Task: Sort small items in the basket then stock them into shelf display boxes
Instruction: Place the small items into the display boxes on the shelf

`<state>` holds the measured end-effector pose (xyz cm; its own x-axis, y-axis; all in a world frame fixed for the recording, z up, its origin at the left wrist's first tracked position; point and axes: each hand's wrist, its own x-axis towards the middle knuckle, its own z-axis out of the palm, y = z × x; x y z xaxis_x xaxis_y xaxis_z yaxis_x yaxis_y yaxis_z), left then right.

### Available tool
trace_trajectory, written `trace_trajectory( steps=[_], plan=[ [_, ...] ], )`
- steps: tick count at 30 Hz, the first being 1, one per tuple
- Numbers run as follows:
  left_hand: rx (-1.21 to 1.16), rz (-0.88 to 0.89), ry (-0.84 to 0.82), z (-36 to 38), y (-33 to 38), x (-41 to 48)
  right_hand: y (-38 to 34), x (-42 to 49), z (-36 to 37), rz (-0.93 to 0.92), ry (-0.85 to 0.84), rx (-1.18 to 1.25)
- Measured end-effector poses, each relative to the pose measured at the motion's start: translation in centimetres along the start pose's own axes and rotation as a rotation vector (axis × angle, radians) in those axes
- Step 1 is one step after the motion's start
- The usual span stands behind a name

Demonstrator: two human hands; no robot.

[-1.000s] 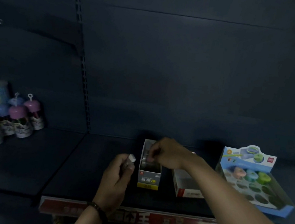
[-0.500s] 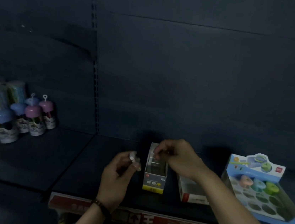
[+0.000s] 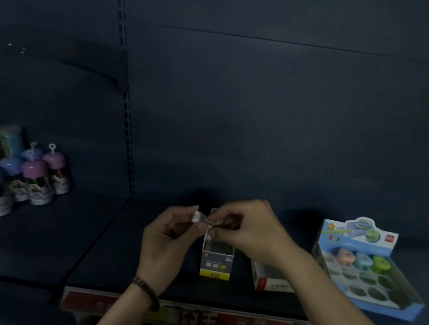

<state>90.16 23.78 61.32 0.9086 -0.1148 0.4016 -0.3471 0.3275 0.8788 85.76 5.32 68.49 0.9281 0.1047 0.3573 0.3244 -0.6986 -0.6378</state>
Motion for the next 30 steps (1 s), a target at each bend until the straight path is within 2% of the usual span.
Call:
trace_trajectory(
  steps=[3, 5, 7, 16, 25, 27, 30],
  plan=[
    [0.251, 0.083, -0.013, -0.1, -1.2, -1.2, 1.0, 0.5, -0.9, 0.091, 0.013, -0.049],
    [0.554, 0.223, -0.075, -0.9, -2.7, -2.2, 2.0, 1.1, -1.5, 0.159, -0.014, -0.097],
    [0.717, 0.33, -0.148, -1.3, -4.0, -3.1, 2.8, 1.8, -1.6, 0.197, -0.063, -0.193],
    [0.704, 0.406, -0.138, -1.5, -5.1, -3.6, 4.0, 4.0, 1.3, 0.256, -0.296, -0.523],
    [0.713, 0.491, -0.156, -1.7, -5.3, -3.5, 4.6, 3.8, 0.4, 0.336, -0.445, -0.312],
    [0.707, 0.479, -0.166, -1.8, -5.2, -3.2, 4.3, 3.3, -0.1, 0.332, -0.412, -0.27],
    [0.724, 0.471, -0.173, -1.5, -4.9, -3.3, 4.2, 1.8, -0.7, 0.263, -0.156, -0.211]
  ],
)
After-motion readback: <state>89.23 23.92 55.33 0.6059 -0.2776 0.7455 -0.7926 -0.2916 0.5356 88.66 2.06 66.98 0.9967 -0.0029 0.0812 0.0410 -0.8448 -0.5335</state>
